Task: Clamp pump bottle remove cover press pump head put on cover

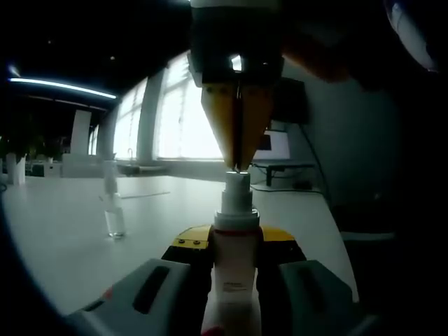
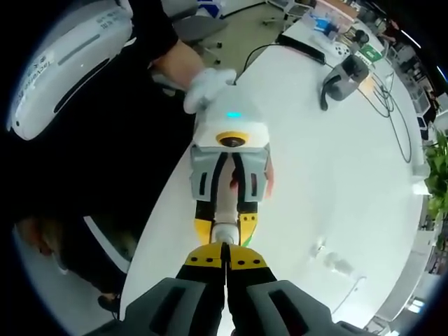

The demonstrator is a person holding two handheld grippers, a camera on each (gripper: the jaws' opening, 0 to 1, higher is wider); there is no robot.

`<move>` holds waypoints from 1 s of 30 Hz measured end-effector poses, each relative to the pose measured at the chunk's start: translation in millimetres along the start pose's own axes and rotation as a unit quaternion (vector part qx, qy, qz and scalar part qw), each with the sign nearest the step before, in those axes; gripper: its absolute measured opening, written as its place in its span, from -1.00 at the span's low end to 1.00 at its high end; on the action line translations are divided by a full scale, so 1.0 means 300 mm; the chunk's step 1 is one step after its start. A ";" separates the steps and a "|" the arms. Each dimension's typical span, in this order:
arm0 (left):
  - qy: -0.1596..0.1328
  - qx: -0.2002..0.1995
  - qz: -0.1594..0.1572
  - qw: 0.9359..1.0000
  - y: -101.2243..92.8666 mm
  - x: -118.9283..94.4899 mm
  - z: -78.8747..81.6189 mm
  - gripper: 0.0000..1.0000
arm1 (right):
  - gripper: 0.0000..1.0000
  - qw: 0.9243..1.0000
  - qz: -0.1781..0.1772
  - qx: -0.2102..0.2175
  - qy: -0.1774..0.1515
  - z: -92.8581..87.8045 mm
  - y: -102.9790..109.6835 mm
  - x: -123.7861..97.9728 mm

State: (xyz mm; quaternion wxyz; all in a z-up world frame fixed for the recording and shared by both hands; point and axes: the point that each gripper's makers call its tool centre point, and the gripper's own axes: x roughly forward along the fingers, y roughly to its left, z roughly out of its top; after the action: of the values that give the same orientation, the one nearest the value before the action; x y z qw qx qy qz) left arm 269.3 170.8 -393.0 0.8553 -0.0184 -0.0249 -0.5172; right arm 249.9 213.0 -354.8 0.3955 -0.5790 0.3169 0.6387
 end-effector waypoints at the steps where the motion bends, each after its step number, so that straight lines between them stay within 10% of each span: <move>1: 0.000 0.000 0.000 1.000 -0.001 0.000 0.000 -0.72 | -1.00 1.000 0.000 0.000 0.000 0.000 0.000 0.000; 30: 0.000 0.001 0.001 1.000 0.010 0.000 -0.001 -0.72 | -1.00 1.000 0.008 -0.011 0.010 0.000 0.002 0.015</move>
State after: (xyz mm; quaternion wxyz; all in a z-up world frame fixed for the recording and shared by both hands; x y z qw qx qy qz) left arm 272.0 172.2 -393.4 0.8557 -0.0179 -0.0253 -0.5165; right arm 249.2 213.4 -359.4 0.3809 -0.5869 0.3187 0.6394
